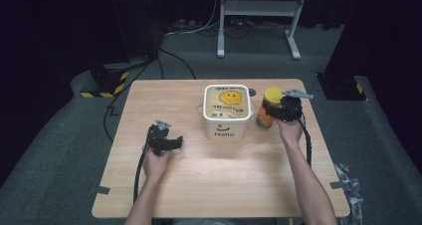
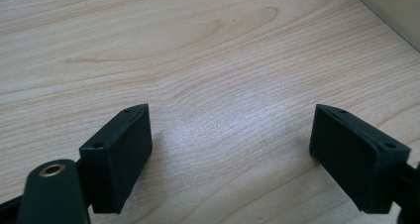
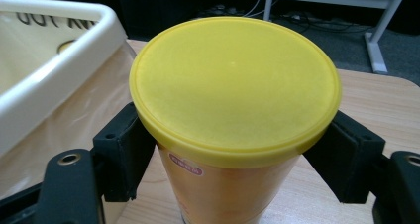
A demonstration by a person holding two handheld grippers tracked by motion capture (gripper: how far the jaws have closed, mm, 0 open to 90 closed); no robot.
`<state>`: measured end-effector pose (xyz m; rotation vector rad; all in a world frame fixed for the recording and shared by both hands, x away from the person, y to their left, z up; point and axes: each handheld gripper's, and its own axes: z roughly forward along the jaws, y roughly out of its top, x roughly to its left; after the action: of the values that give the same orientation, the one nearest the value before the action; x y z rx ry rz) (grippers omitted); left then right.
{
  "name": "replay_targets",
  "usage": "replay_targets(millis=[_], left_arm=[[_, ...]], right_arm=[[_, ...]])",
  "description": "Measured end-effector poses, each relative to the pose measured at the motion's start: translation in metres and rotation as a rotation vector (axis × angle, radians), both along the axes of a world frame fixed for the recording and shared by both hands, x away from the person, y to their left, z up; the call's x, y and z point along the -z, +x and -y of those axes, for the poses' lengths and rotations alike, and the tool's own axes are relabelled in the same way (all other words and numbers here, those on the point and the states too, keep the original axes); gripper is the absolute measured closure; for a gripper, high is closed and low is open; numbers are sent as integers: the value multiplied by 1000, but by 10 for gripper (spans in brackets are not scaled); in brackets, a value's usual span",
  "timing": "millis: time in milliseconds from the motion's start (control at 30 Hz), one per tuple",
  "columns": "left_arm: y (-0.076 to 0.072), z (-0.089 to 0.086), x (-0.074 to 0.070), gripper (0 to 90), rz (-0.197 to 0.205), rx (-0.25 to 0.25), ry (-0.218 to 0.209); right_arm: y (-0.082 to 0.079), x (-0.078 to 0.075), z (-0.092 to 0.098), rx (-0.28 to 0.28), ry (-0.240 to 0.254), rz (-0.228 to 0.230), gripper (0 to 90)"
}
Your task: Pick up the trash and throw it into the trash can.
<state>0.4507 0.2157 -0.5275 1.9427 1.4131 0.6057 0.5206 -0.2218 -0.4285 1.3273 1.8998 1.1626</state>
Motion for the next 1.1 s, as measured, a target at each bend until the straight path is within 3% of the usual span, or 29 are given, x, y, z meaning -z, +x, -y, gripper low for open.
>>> replay_targets(millis=[233,467,833,1100], left_arm=[[0,0,0,169,0,0,0],[0,0,0,170,0,0,1],[0,0,0,169,0,0,0],[0,0,0,170,0,0,0]], right_arm=[[-11,-11,2,-48,21,14,240],[-19,-18,3,-67,18,8,240],[-35,-38,1,-118,5,36,240],[-38,-47,1,-140,17,20,240]])
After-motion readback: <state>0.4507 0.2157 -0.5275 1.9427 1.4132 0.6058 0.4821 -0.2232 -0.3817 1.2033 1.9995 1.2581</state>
